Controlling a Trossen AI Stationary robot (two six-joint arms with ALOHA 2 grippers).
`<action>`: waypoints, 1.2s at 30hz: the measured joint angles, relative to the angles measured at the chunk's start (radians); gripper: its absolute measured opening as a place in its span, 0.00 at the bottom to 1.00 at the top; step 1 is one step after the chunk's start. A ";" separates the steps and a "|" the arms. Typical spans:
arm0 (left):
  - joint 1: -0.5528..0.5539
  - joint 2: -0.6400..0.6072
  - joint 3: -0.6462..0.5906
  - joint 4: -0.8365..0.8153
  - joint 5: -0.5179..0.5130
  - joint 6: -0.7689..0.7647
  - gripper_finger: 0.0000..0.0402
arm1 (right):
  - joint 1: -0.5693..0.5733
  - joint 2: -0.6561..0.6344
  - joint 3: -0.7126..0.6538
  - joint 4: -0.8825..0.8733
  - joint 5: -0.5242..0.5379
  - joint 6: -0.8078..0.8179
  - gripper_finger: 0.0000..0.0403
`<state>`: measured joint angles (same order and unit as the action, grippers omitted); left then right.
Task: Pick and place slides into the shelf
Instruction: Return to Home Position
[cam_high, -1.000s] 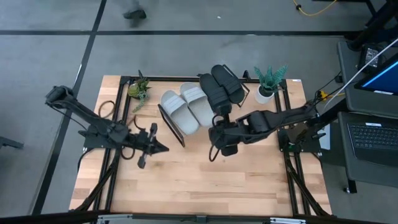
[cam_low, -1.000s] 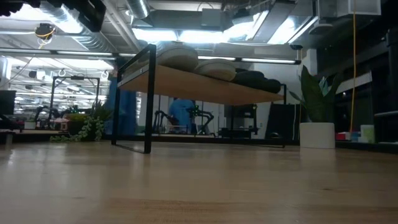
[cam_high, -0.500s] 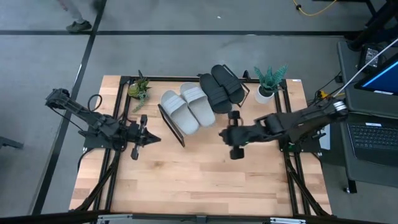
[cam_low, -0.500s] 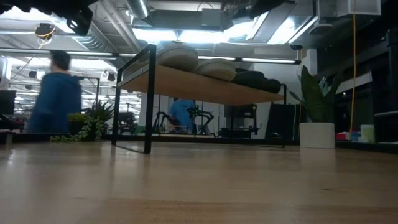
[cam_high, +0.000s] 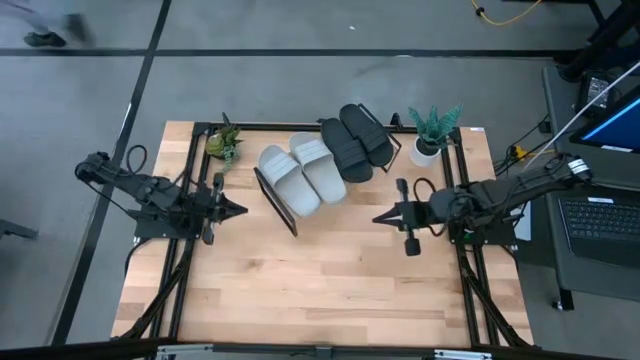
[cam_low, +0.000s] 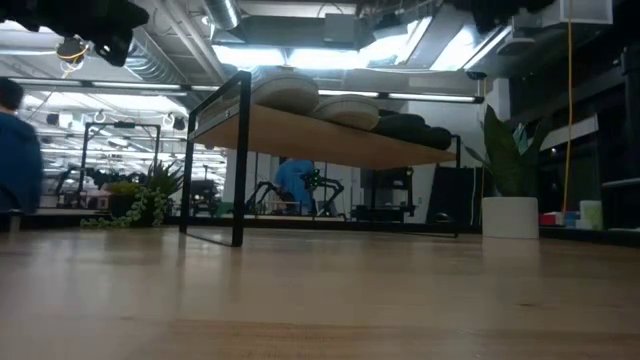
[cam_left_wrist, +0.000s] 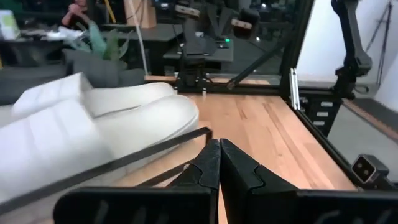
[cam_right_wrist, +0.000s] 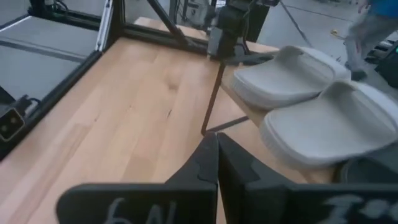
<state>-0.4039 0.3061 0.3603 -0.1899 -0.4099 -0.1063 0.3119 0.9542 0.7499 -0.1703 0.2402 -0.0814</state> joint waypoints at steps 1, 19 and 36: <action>0.006 -0.021 0.000 -0.019 -0.001 -0.014 0.00 | 0.000 -0.017 -0.022 0.006 -0.001 0.000 0.00; 0.103 -0.159 -0.255 0.216 0.141 0.083 0.00 | -0.028 -0.080 -0.368 0.508 -0.199 0.020 0.00; 0.311 -0.178 -0.281 0.236 0.365 0.090 0.00 | -0.272 -0.104 -0.379 0.520 -0.455 -0.033 0.00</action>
<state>-0.0930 0.1284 0.0792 0.0460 -0.0448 -0.0162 0.0394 0.8503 0.3714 0.3496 -0.2147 -0.1145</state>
